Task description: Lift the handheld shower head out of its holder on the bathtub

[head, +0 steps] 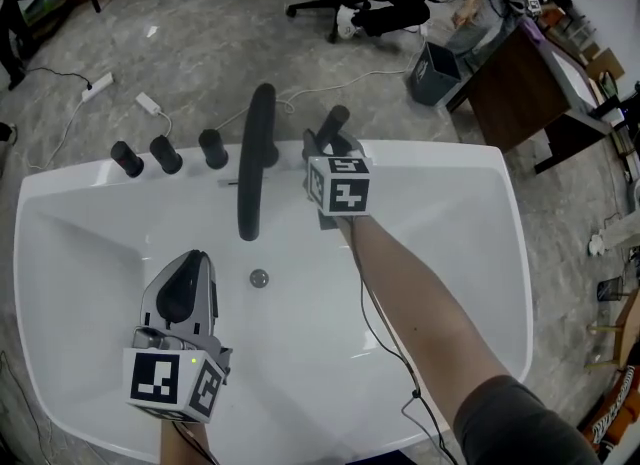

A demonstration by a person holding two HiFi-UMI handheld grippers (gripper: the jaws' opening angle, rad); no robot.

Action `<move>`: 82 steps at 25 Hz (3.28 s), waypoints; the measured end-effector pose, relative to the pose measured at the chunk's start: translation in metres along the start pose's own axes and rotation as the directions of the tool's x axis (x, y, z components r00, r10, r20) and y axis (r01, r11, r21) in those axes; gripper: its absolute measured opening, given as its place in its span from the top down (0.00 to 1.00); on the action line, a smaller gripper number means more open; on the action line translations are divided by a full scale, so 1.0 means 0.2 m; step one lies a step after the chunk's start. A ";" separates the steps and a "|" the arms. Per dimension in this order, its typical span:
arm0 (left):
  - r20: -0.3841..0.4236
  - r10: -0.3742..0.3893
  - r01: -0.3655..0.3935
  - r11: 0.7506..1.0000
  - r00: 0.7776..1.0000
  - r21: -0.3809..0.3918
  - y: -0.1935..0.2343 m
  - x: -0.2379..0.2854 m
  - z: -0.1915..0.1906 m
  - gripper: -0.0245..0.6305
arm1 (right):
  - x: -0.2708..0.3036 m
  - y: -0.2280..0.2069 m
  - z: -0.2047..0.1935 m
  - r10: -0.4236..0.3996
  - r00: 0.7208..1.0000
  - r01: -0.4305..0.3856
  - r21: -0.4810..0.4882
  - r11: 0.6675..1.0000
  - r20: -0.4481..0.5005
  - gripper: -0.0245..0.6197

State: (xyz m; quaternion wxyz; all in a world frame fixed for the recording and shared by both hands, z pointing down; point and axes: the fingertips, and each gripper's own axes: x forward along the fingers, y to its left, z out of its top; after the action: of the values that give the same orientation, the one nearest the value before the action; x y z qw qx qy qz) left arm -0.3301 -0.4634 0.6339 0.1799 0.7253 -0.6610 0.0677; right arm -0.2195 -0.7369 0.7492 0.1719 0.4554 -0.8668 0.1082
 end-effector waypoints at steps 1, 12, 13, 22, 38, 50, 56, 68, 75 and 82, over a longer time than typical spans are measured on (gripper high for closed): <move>-0.002 -0.004 0.004 1.000 1.000 0.000 -0.01 -0.01 0.00 0.91 | -0.02 0.00 0.01 0.001 1.000 -0.001 -0.012 1.000 0.006 0.75; 0.017 -0.054 0.054 0.999 0.998 0.008 -0.11 -0.15 0.16 0.91 | -0.39 0.07 0.31 0.032 0.996 -0.026 -0.062 0.998 0.086 0.75; 0.019 -0.058 0.057 0.998 0.998 0.008 -0.12 -0.18 0.19 0.91 | -0.45 0.07 0.35 0.029 0.995 -0.025 -0.048 0.999 0.097 0.75; 0.042 -0.129 0.128 0.991 0.991 0.029 -0.30 -0.50 0.45 0.91 | -1.12 0.18 0.72 0.038 0.983 -0.028 -0.058 0.998 0.180 0.75; 0.089 -0.212 0.208 0.977 0.973 0.045 -0.80 -1.13 0.64 0.91 | -2.43 0.47 0.80 0.071 0.932 -0.054 -0.057 0.997 0.355 0.75; 0.130 -0.157 0.155 0.988 0.979 0.025 -1.49 -1.76 0.59 0.91 | -3.45 0.43 0.66 0.163 0.904 -0.133 -0.100 0.986 0.395 0.75; 0.149 -0.158 0.156 0.987 0.976 0.027 -1.79 -2.06 0.49 0.91 | -3.88 0.44 0.52 0.183 0.899 -0.153 -0.105 0.983 0.399 0.75; 0.099 -0.139 0.139 0.990 0.985 0.010 -2.04 -2.42 0.22 0.91 | -4.29 0.48 0.25 0.209 0.903 -0.192 -0.081 0.978 0.374 0.75; 0.078 -0.182 0.182 0.983 0.980 0.002 -2.11 -2.50 0.11 0.91 | -4.44 0.52 0.11 0.202 0.911 -0.188 -0.073 0.979 0.360 0.75; 0.056 -0.229 0.229 0.973 0.972 0.012 -2.16 -2.76 -0.03 0.91 | -4.69 0.64 0.03 0.160 0.919 -0.144 -0.071 0.987 0.360 0.75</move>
State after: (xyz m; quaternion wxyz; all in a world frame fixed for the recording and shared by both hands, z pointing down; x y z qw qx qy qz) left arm 0.0318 0.0812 0.3793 0.1656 0.7988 -0.5777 0.0274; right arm 0.1664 0.0386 0.3674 0.0090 0.3952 -0.9184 0.0162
